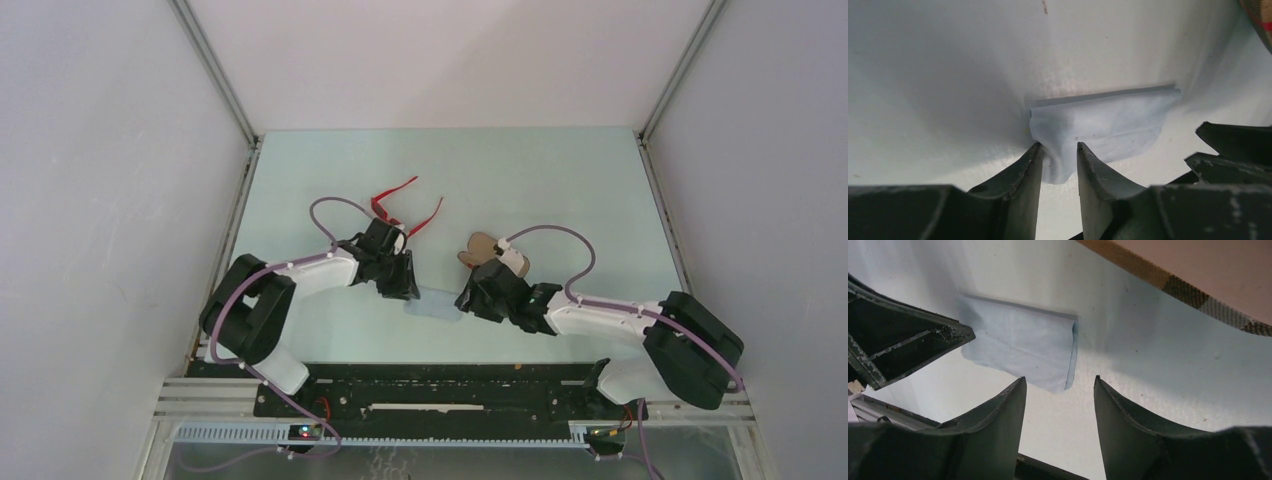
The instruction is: Organize the sunglasses
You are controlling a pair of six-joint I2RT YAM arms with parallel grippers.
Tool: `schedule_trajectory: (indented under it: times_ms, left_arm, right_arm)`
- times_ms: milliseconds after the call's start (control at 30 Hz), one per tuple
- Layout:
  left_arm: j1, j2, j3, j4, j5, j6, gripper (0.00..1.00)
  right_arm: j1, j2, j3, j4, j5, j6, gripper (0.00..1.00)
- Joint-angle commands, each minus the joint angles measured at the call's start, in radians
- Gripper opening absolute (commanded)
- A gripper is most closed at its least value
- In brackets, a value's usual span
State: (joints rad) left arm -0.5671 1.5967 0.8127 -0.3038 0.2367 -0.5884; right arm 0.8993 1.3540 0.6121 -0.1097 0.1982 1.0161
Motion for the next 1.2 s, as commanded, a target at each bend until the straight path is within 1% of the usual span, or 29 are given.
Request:
schedule_trajectory:
  times_ms: [0, 100, 167, 300, 367, 533, 733, 800, 867, 967, 1167]
  left_arm:
    - [-0.007, 0.031, -0.055, 0.034, 0.051, -0.02, 0.36]
    - [-0.007, 0.037, -0.058, 0.045, 0.072, -0.027, 0.33]
    - [-0.007, 0.034, -0.056, 0.041, 0.064, -0.028, 0.29]
    - [-0.006, 0.03, -0.051, 0.035, 0.059, -0.027, 0.21]
    - [-0.007, 0.03, -0.048, 0.035, 0.059, -0.027, 0.18]
    - [-0.007, 0.026, -0.04, 0.035, 0.062, -0.027, 0.12]
    - [-0.005, 0.025, -0.038, 0.036, 0.059, -0.032, 0.05]
    - [-0.007, 0.023, -0.037, 0.037, 0.061, -0.033, 0.01]
    - [-0.006, 0.02, -0.034, 0.037, 0.061, -0.031, 0.0]
    - [-0.008, 0.017, -0.028, 0.037, 0.063, -0.032, 0.0]
    - [-0.023, -0.016, -0.008, 0.032, 0.074, -0.03, 0.0]
  right_arm:
    - [-0.014, 0.026, -0.006, 0.069, 0.04, 0.053, 0.6]
    - [-0.021, 0.068, -0.006, 0.088, 0.011, 0.065, 0.59]
    - [-0.029, 0.093, -0.006, 0.095, -0.011, 0.069, 0.58]
    - [-0.048, 0.125, -0.006, 0.1, -0.045, 0.068, 0.51]
    - [-0.05, 0.135, -0.006, 0.138, -0.057, 0.063, 0.47]
    - [-0.051, 0.176, 0.013, 0.142, -0.08, 0.05, 0.36]
    - [-0.045, 0.21, 0.045, 0.122, -0.068, 0.025, 0.26]
    - [-0.045, 0.213, 0.047, 0.119, -0.067, 0.022, 0.23]
    - [-0.045, 0.214, 0.052, 0.117, -0.063, 0.015, 0.17]
    - [-0.041, 0.21, 0.06, 0.114, -0.055, 0.004, 0.01]
    - [-0.023, 0.166, 0.082, 0.058, -0.024, -0.022, 0.0]
